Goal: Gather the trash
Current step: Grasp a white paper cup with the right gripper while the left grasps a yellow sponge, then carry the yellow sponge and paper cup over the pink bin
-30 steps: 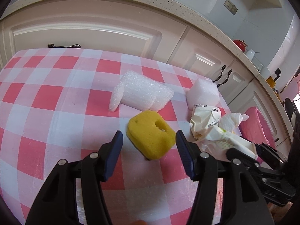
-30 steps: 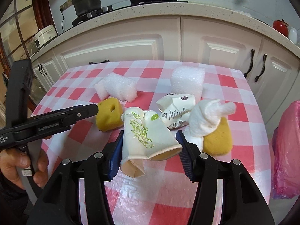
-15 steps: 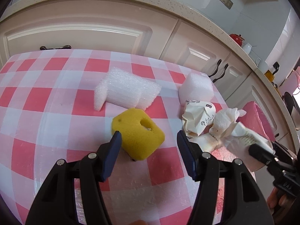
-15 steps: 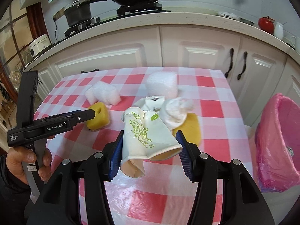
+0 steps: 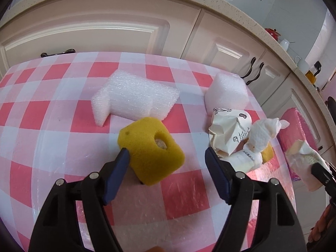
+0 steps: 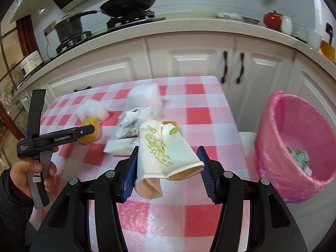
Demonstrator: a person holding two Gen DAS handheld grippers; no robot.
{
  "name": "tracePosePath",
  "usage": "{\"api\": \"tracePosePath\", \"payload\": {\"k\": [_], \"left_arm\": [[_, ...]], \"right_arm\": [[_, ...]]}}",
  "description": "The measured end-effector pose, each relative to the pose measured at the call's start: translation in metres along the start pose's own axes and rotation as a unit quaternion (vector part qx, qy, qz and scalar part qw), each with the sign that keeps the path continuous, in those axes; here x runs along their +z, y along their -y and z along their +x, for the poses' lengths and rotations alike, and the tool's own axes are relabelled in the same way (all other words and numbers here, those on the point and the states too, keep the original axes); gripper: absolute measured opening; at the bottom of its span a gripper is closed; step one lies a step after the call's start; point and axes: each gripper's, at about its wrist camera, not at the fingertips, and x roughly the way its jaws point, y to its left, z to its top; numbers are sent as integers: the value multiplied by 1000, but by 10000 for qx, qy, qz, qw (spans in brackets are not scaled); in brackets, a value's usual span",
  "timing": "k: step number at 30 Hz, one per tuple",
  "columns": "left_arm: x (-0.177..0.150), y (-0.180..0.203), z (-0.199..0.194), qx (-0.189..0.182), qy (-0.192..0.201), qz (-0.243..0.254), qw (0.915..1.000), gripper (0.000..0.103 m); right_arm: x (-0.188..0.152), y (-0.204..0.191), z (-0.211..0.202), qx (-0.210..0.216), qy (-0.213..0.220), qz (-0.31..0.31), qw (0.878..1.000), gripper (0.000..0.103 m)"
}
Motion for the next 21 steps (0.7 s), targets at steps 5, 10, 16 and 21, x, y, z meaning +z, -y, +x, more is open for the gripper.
{"api": "tracePosePath", "payload": {"k": [5, 10, 16, 21], "left_arm": [[5, 4, 10, 266, -124, 8, 9996, 74], [8, 4, 17, 455, -225, 18, 9987, 47], [5, 1, 13, 496, -210, 19, 9985, 39], [4, 9, -3, 419, -71, 88, 9991, 38]], "right_arm": [[-1, 14, -6, -104, 38, 106, 9999, 52], [-2, 27, -12, -201, 106, 213, 9995, 52], [-2, 43, -16, -305, 179, 360, 9987, 52], [0, 57, -22, -421, 277, 446, 9977, 52]]}}
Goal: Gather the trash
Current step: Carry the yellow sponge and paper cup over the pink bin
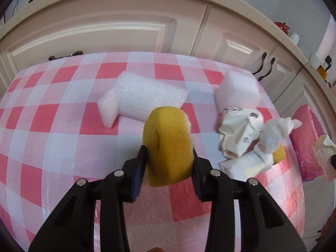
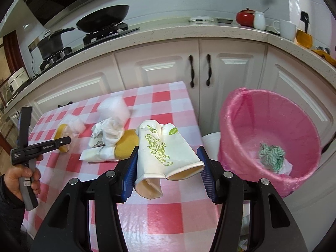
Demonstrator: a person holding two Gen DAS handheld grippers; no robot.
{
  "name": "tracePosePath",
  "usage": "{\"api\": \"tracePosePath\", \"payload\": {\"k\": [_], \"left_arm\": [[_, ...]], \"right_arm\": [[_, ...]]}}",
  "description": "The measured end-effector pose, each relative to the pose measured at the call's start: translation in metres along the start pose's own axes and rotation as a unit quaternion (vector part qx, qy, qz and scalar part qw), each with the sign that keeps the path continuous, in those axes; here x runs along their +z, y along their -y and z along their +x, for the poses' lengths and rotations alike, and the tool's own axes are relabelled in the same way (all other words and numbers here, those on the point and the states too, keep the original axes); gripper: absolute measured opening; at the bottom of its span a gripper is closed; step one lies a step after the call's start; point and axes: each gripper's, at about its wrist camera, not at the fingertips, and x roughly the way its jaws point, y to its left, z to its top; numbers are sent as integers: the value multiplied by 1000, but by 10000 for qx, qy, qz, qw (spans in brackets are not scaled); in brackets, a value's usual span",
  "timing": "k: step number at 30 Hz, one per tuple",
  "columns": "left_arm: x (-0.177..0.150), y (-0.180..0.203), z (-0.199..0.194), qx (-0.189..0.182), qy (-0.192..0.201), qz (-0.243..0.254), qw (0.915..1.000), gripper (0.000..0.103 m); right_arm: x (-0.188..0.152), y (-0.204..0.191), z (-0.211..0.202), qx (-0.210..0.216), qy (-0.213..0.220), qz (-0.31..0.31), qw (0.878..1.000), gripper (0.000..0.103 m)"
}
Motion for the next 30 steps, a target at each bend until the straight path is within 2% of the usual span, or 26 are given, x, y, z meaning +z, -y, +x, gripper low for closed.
{"api": "tracePosePath", "payload": {"k": [9, 16, 22, 30], "left_arm": [[14, 46, -34, -324, 377, 341, 9982, 38], [26, 107, -47, -681, 519, 777, 9933, 38], [31, 169, -47, -980, 549, 1222, 9861, 38], [34, 251, -46, -1473, 547, 1745, 9720, 38]], "right_arm": [[6, 35, -11, -246, 176, 148, 9994, 52], [10, 71, -16, -479, 276, 290, 9981, 52], [12, 101, -19, -670, 323, 409, 9964, 52], [11, 136, -18, -953, 380, 602, 9929, 52]]}}
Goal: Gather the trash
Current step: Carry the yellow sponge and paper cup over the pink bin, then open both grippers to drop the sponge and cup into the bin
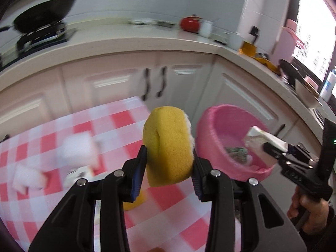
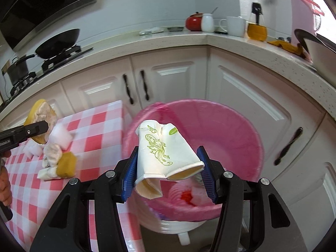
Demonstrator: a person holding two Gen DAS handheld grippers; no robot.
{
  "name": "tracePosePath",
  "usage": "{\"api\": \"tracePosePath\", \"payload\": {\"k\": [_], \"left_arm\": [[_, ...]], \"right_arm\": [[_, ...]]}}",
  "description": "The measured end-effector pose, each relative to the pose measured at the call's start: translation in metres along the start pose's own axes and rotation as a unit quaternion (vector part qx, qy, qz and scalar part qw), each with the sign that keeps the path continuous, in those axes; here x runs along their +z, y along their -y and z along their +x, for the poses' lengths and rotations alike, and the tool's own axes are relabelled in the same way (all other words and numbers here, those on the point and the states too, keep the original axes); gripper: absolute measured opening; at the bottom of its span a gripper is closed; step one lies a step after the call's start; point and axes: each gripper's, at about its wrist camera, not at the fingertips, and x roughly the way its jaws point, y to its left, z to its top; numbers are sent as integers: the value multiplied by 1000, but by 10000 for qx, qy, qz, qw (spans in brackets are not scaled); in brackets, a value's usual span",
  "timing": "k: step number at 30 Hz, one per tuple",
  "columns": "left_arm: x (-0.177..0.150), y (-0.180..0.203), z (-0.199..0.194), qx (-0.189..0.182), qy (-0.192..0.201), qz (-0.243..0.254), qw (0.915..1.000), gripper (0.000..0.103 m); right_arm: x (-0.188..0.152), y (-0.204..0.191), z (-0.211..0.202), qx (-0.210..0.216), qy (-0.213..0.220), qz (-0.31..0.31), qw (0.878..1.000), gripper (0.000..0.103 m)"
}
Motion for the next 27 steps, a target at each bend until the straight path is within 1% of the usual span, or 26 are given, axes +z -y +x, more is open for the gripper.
{"api": "tracePosePath", "payload": {"k": [4, 7, 13, 17, 21, 27], "left_arm": [[11, 39, 13, -322, 21, 269, 9991, 38], [17, 61, 23, -490, 19, 409, 9980, 39], [24, 93, 43, -880, -109, 467, 9950, 39], [27, 109, 58, -1218, -266, 369, 9915, 40], [26, 118, 70, -1309, -391, 332, 9901, 41], [27, 128, 81, -1377, -463, 331, 9888, 41]], "right_arm": [[0, 16, 3, -44, -2, 116, 9999, 52], [1, 28, 6, -49, -17, 208, 9998, 52], [3, 51, 10, -111, -22, 320, 9994, 52], [4, 63, 10, -118, 14, 385, 9992, 53], [4, 71, 11, -147, -5, 400, 9991, 55], [2, 77, 14, -163, -29, 434, 9989, 55]]}}
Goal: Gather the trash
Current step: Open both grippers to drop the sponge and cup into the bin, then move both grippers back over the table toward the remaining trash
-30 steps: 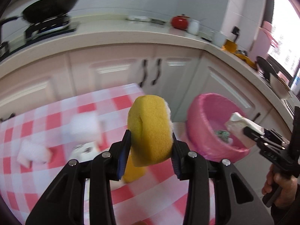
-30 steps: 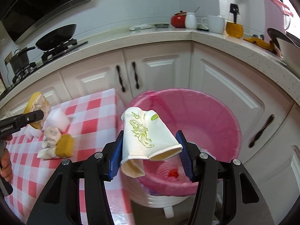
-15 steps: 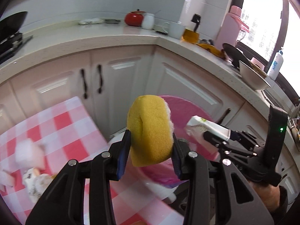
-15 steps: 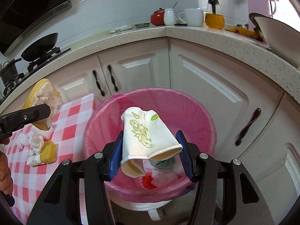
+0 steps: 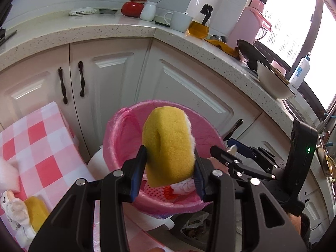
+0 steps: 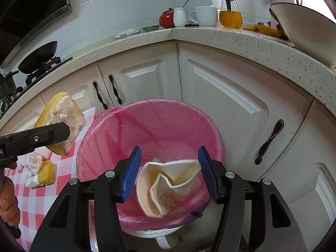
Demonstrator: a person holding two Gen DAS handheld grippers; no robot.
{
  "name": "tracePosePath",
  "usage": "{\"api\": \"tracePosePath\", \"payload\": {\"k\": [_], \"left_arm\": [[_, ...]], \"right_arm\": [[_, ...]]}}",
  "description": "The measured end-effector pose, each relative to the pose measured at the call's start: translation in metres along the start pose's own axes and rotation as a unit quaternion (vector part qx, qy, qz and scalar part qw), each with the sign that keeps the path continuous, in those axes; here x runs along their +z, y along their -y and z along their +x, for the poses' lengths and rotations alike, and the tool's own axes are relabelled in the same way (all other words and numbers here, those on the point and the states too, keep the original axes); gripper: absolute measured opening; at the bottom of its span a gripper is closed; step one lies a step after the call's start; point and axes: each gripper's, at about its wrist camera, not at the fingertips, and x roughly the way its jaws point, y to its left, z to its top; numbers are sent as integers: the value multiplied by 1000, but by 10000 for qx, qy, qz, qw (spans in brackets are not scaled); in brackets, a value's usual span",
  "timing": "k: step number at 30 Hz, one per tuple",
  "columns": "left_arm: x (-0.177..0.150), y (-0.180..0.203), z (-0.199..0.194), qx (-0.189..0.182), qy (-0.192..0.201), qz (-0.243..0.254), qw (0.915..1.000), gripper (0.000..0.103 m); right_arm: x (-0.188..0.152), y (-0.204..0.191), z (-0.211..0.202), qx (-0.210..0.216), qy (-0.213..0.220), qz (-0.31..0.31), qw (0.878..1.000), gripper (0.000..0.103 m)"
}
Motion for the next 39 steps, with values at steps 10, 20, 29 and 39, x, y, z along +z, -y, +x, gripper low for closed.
{"api": "tracePosePath", "payload": {"k": [10, 20, 29, 39], "left_arm": [[4, -3, 11, -175, -142, -181, 9996, 59], [-8, -26, -15, -13, 20, -362, 9993, 59], [-46, -80, -74, 434, 281, -707, 9962, 59], [-99, -144, -148, 1187, 503, -1006, 9865, 60]], "right_arm": [[-7, 4, -4, -64, 11, 62, 10000, 69], [-14, 6, -16, -82, 24, 124, 9999, 69], [-29, -19, -31, 49, -7, 61, 10000, 69], [-46, -78, -41, 380, -114, -187, 9990, 77]]}}
